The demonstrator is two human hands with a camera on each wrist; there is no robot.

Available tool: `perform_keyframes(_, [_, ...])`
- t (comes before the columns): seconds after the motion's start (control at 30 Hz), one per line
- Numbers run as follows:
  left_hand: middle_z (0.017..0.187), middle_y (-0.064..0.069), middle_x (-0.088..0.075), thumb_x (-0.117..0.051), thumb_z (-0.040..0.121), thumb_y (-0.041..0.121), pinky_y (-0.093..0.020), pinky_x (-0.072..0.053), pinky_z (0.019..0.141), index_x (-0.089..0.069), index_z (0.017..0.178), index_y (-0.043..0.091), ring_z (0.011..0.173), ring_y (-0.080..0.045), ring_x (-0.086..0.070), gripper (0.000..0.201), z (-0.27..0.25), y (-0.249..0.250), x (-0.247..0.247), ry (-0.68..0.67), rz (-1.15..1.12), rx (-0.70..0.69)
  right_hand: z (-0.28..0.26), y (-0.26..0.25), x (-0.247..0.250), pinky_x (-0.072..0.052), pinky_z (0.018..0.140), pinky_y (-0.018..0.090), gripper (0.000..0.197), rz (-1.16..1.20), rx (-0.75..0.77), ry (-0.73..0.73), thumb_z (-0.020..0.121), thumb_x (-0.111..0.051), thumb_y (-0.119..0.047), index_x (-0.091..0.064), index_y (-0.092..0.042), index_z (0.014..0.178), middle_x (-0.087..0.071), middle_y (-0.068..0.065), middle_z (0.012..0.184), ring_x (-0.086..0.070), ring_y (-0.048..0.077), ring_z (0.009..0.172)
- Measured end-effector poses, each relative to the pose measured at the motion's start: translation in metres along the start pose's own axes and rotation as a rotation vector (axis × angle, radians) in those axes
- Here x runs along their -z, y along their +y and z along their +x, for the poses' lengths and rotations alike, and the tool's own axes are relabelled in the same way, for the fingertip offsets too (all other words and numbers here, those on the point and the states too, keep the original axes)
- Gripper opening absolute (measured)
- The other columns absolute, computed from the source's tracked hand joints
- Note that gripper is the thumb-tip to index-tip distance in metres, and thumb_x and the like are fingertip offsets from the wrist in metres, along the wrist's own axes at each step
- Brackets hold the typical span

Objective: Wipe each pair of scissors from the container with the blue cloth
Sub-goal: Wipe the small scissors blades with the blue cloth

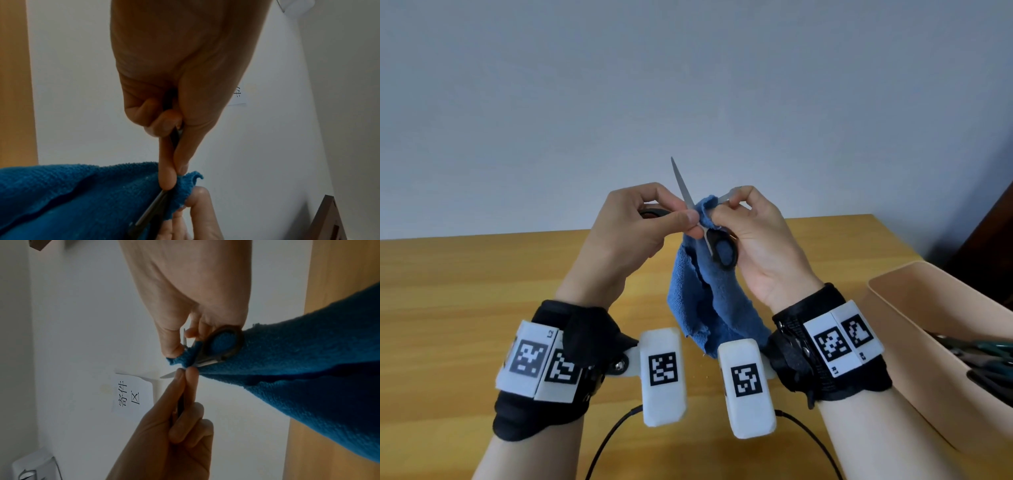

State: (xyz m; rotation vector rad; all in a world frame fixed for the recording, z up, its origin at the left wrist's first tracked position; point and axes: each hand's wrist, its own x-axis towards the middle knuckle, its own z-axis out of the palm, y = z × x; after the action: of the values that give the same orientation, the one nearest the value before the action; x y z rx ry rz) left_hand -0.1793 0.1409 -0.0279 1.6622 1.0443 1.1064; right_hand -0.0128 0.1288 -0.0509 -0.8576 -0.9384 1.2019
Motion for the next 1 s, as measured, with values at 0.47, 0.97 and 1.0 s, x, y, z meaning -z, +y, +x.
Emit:
perform_keyframes(0.47, [0.081, -0.007, -0.078, -0.074, 0.09, 0.016, -0.018, -0.029, 0.046, -0.067, 0.088, 0.002, 0.053, -0.015, -0.03, 0.016, -0.001, 0.001, 0.0, 0.002, 0.01, -0.006, -0.002, -0.006, 0.0, -0.053, 0.062, 0.027, 0.026, 0.012, -0.023, 0.001, 0.087, -0.059, 0.007, -0.047, -0.013, 0.097, -0.064, 0.01, 0.083, -0.064, 0.018, 0.069])
perform_keyframes(0.97, [0.059, 0.011, -0.062, -0.077, 0.087, 0.019, -0.02, -0.031, 0.05, -0.072, 0.082, 0.013, 0.053, -0.013, -0.036, 0.009, 0.006, -0.005, -0.007, 0.047, -0.012, -0.082, -0.006, -0.013, -0.004, -0.052, 0.053, 0.025, 0.023, 0.062, -0.018, 0.066, 0.09, -0.058, 0.004, -0.049, -0.013, 0.101, -0.064, 0.011, 0.077, -0.062, 0.014, 0.058])
perform_keyframes(1.0, [0.057, 0.012, -0.061, -0.077, 0.087, 0.018, -0.018, -0.031, 0.048, -0.071, 0.082, 0.013, 0.052, -0.013, -0.035, 0.009, 0.006, -0.004, -0.008, 0.052, -0.014, -0.085, -0.006, -0.014, -0.004, -0.052, 0.053, 0.025, 0.023, 0.075, -0.016, 0.068, 0.09, -0.056, 0.005, -0.049, -0.013, 0.102, -0.064, 0.011, 0.077, -0.062, 0.014, 0.058])
